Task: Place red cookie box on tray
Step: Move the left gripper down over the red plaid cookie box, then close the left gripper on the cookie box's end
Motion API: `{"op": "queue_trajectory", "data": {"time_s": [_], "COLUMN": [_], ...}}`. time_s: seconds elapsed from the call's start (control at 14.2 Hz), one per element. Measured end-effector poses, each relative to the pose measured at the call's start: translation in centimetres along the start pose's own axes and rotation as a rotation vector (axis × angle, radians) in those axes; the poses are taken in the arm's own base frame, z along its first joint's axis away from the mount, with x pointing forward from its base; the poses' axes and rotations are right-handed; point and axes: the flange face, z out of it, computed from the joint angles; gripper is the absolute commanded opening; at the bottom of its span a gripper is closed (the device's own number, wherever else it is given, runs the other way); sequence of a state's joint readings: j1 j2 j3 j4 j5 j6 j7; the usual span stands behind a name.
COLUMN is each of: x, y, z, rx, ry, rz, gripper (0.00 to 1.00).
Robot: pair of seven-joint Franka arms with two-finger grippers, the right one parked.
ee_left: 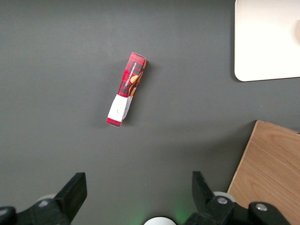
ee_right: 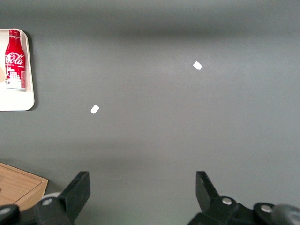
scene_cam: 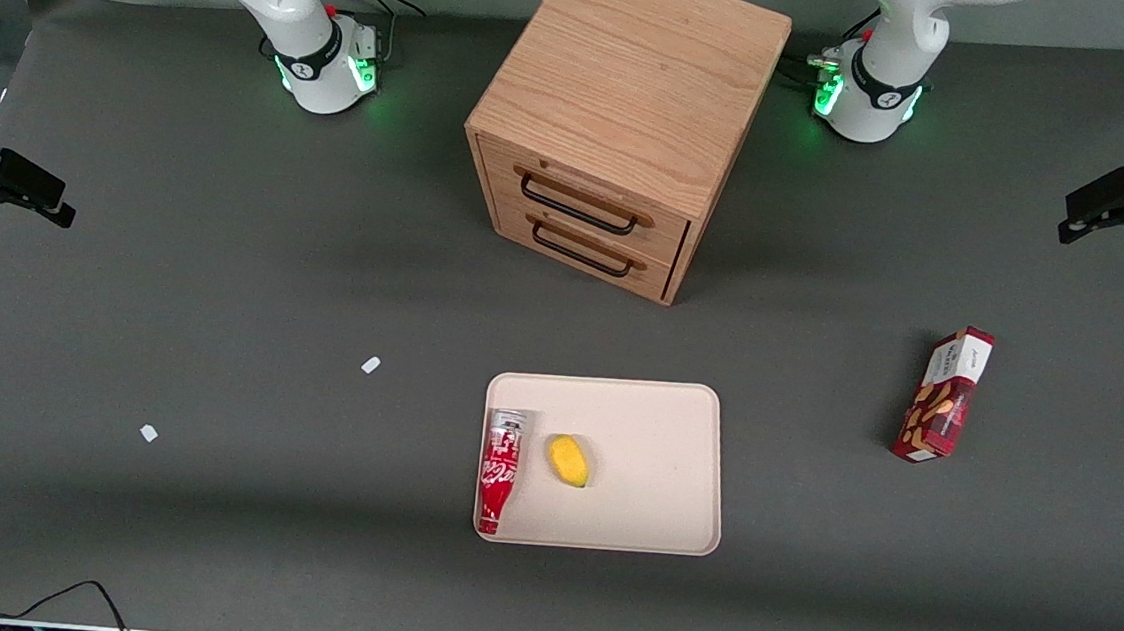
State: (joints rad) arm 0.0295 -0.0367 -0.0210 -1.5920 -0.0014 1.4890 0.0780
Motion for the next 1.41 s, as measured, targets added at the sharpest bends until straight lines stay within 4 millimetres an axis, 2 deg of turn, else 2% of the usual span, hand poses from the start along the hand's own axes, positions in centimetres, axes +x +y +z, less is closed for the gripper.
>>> {"op": "queue_trajectory", "data": {"time_s": [0.14, 0.35, 0.49, 0.64, 0.85, 0.99, 1.34, 1.41], "x": [2.0, 5.7, 7.7, 8.7, 8.3, 7.6, 6.5, 6.3], "y": [-0.5, -3.4, -5.0, -5.4, -5.2, -5.6, -5.9, -5.9], "z": [3.5, 9.5, 14.2, 19.6, 27.7, 31.8, 37.9, 38.7], "rx": [-0.004, -0.008, 0.024, 0.063, 0.077, 0.078, 0.072, 0.067], "ry": [-0.032, -0.051, -0.033, 0.024, 0.088, 0.086, 0.075, 0.066], "rz": [0.067, 0.141, 0.173, 0.219, 0.278, 0.325, 0.364, 0.362], "gripper": [1.00, 1.00, 1.00, 1.00, 1.00, 1.00, 1.00, 0.94]}}
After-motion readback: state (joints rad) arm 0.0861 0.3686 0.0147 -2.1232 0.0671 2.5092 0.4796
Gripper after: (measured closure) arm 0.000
